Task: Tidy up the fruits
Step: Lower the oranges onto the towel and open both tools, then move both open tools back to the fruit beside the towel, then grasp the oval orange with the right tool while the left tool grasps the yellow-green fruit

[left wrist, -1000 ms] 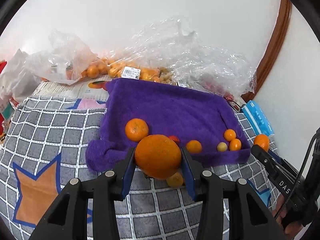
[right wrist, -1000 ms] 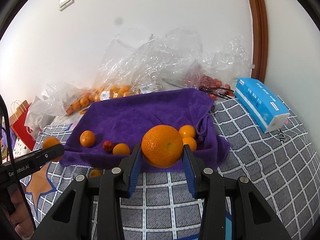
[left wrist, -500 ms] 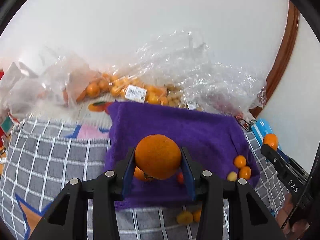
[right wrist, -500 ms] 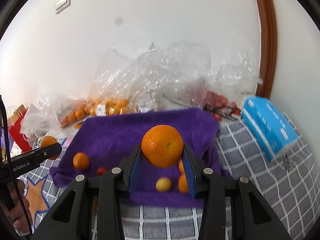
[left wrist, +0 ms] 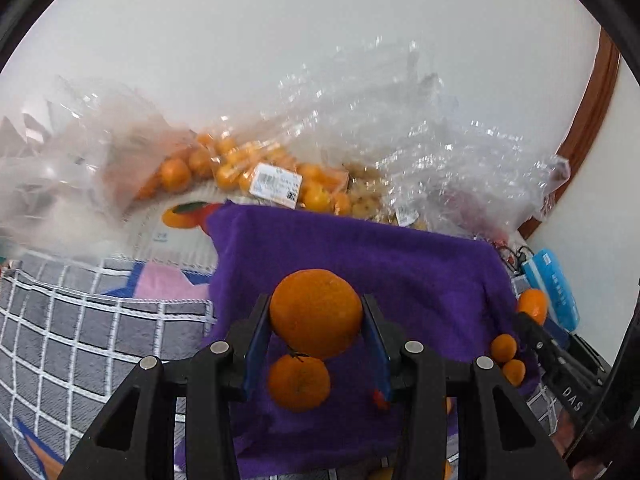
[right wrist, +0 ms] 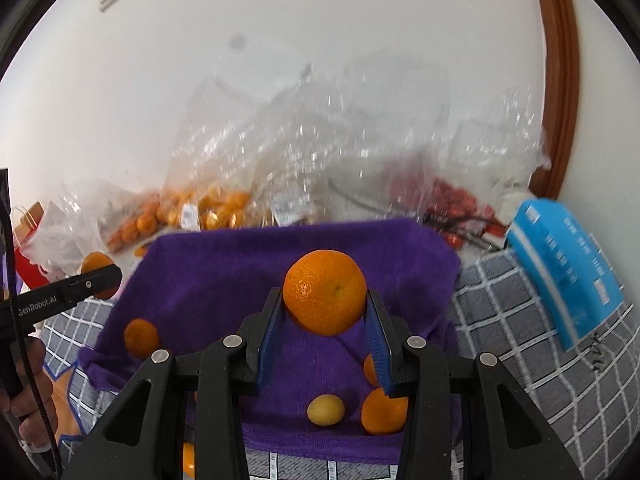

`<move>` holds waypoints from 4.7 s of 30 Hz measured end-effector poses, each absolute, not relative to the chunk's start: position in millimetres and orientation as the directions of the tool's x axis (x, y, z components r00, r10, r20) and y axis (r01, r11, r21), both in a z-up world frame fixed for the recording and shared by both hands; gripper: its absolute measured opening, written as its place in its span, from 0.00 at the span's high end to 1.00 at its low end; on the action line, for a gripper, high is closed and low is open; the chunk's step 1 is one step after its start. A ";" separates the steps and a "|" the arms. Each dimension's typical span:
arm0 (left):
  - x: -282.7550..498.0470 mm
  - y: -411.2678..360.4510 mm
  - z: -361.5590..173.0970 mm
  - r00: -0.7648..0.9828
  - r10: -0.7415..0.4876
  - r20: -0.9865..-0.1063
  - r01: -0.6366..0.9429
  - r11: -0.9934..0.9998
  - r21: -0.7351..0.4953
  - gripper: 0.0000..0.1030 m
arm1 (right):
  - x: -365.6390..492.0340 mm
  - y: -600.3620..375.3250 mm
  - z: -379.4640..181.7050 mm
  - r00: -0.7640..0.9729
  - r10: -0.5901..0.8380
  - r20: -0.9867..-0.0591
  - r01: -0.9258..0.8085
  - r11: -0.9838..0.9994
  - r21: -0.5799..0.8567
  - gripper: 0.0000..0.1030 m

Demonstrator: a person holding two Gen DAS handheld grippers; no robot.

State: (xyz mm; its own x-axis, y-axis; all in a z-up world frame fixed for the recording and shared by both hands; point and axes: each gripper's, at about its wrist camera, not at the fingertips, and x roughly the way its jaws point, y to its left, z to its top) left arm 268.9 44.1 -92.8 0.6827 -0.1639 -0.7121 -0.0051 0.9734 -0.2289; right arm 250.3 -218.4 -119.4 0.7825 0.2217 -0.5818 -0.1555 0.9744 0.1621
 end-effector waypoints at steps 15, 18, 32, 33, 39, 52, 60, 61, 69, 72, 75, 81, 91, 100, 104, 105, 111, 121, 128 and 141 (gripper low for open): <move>285.6 22.8 -123.9 0.595 -0.254 -0.762 0.072 0.962 -0.264 0.60 | 258.5 -201.9 -156.0 0.716 0.244 -0.654 -0.202 0.969 0.140 0.61; 282.3 16.7 -126.0 0.607 -0.237 -0.759 0.084 0.968 -0.235 0.60 | 257.6 -203.4 -159.0 0.713 0.243 -0.658 -0.198 0.970 0.144 0.61; 277.0 9.7 -125.9 0.636 -0.219 -0.740 0.099 0.974 -0.203 0.60 | 259.0 -204.6 -164.7 0.717 0.212 -0.664 -0.175 0.977 0.122 0.61; 276.9 9.4 -125.7 0.636 -0.218 -0.740 0.098 0.974 -0.203 0.60 | 258.4 -204.0 -164.5 0.720 0.208 -0.662 -0.176 0.977 0.116 0.61; 276.4 9.8 -124.8 0.633 -0.218 -0.743 0.098 0.974 -0.202 0.60 | 255.7 -201.4 -163.8 0.726 0.205 -0.656 -0.186 0.977 0.100 0.61; 243.4 20.1 -96.4 0.676 -0.188 -0.713 0.066 0.978 -0.196 0.50 | 227.5 -207.1 -138.6 0.769 0.224 -0.599 -0.175 0.975 0.140 0.42; 197.2 52.0 -91.2 0.705 -0.126 -0.697 0.010 0.986 -0.169 0.50 | 185.1 -196.1 -129.2 0.783 0.232 -0.577 -0.187 0.973 0.139 0.42; 191.2 55.8 -92.3 0.705 -0.118 -0.699 0.004 0.987 -0.163 0.50 | 182.0 -194.2 -130.3 0.770 0.248 -0.588 -0.195 0.969 0.153 0.42; 152.6 81.4 -118.1 0.671 -0.108 -0.734 -0.035 0.984 -0.177 0.50 | 154.1 -164.7 -154.8 0.708 0.307 -0.636 -0.275 0.949 0.152 0.51; 144.5 86.6 -127.1 0.658 -0.121 -0.743 -0.043 0.979 -0.198 0.50 | 148.8 -154.2 -162.2 0.696 0.307 -0.649 -0.298 0.946 0.128 0.54; 139.3 87.1 -133.5 0.653 -0.138 -0.745 -0.031 0.977 -0.209 0.50 | 142.7 -148.6 -168.1 0.682 0.311 -0.662 -0.315 0.942 0.118 0.56; 138.3 86.2 -149.9 0.634 -0.130 -0.762 -0.037 0.980 -0.197 0.50 | 144.4 -144.0 -176.8 0.682 0.285 -0.674 -0.310 0.947 0.087 0.57; 135.0 84.9 -158.8 0.670 -0.119 -0.733 -0.030 0.982 -0.188 0.48 | 154.2 -133.7 -176.9 0.675 0.270 -0.686 -0.339 0.940 0.037 0.57; 135.6 83.7 -159.0 0.670 -0.142 -0.729 -0.011 0.980 -0.201 0.41 | 164.5 -130.6 -185.1 0.645 0.268 -0.715 -0.339 0.940 0.046 0.63; 135.2 85.4 -158.8 0.671 -0.152 -0.726 -0.008 0.977 -0.213 0.40 | 162.0 -129.6 -184.7 0.653 0.258 -0.712 -0.335 0.942 0.034 0.66; 135.0 86.3 -158.7 0.672 -0.158 -0.724 -0.008 0.975 -0.220 0.40 | 161.8 -129.4 -184.7 0.654 0.256 -0.711 -0.334 0.942 0.032 0.66; 135.2 86.5 -158.8 0.672 -0.155 -0.724 -0.011 0.976 -0.219 0.40 | 162.7 -135.0 -183.8 0.648 0.281 -0.708 -0.326 0.942 0.075 0.66; 135.2 86.4 -158.9 0.670 -0.156 -0.726 -0.008 0.976 -0.218 0.40 | 151.5 -147.3 -179.1 0.666 0.258 -0.700 -0.290 0.954 0.076 0.66; 132.7 79.4 -158.3 0.662 -0.119 -0.740 -0.004 0.987 -0.162 0.40 | 135.3 -164.8 -181.3 0.670 0.248 -0.700 -0.291 0.955 0.060 0.66; 131.7 29.5 -142.1 0.641 -0.189 -0.744 0.091 0.981 -0.170 0.41 | 117.7 -232.7 -172.8 0.749 0.160 -0.643 -0.153 0.986 0.067 0.66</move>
